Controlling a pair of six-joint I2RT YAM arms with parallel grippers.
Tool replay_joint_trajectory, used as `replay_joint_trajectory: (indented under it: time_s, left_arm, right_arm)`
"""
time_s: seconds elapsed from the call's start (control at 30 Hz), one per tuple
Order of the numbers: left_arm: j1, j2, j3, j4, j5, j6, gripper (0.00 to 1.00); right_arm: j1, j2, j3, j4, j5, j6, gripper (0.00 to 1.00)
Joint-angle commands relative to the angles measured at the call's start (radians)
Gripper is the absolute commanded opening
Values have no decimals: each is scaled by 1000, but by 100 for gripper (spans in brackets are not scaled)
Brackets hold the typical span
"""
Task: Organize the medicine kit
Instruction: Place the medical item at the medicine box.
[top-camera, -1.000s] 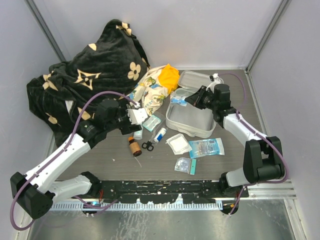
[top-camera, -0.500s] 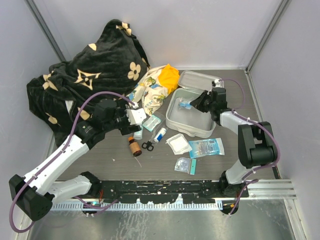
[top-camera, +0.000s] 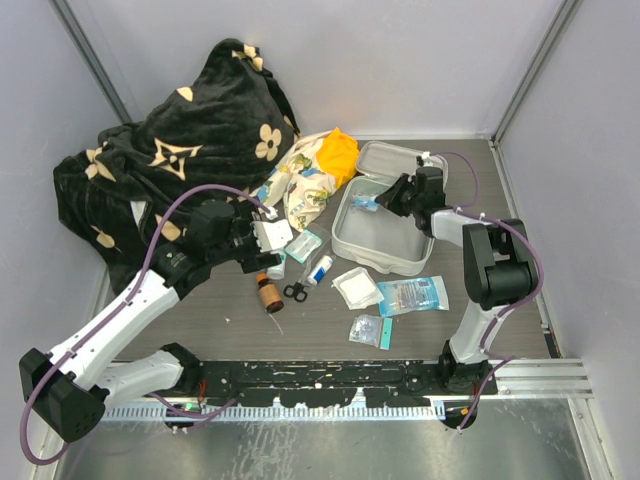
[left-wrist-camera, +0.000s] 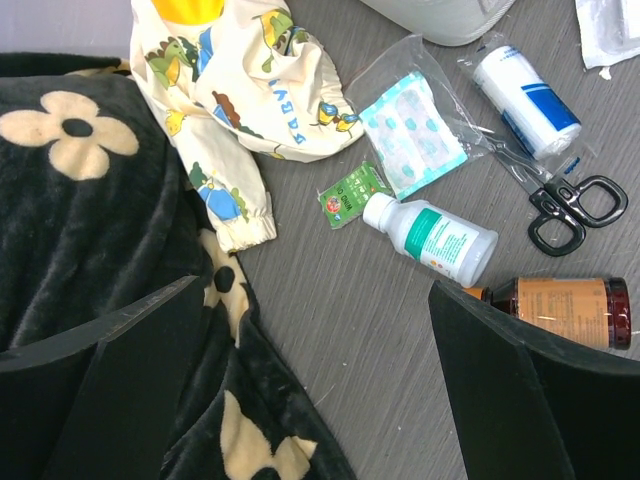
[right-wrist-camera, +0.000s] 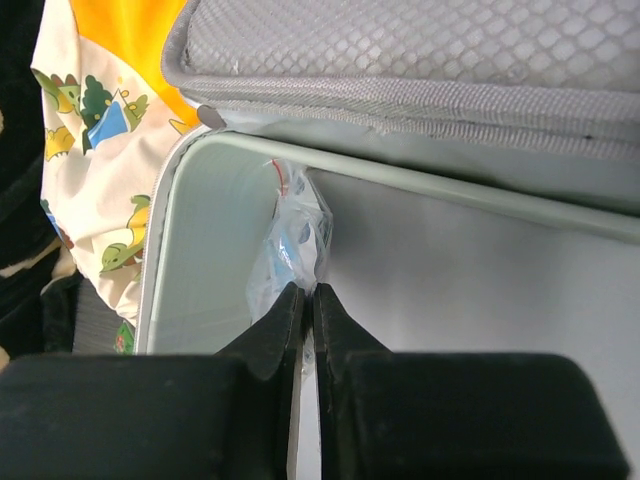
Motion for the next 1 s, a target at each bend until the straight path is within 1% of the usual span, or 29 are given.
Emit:
replay_joint_trajectory:
  time_s: [0.0, 0.13, 0.17, 0.2, 0.33, 0.6, 0.83, 0.97]
  left_arm:
    - [4, -13, -1, 42, 22, -10, 98]
    - [4, -17, -8, 42, 23, -14, 98]
    - [5, -19, -10, 42, 23, -15, 98]
    - [4, -21, -12, 42, 22, -18, 98]
    - [4, -36, -14, 39, 21, -22, 98]
    - [4, -46, -16, 36, -1, -39, 98]
    - [3, -9, -24, 10, -44, -71, 98]
    - [3, 19, -48, 21, -33, -152, 98]
  right_arm:
    - [0, 9, 75, 3, 15, -51, 23]
    - [0, 11, 129, -78, 32, -114, 33]
    - [0, 6, 140, -105, 39, -133, 40]
    - [0, 2, 149, -122, 44, -150, 44]
    - [0, -25, 178, -195, 78, -216, 56]
    - [0, -132, 172, -279, 111, -311, 66]
    - [0, -255, 177, -369, 20, -455, 71]
    - [0, -346, 163, -421, -59, -552, 76]
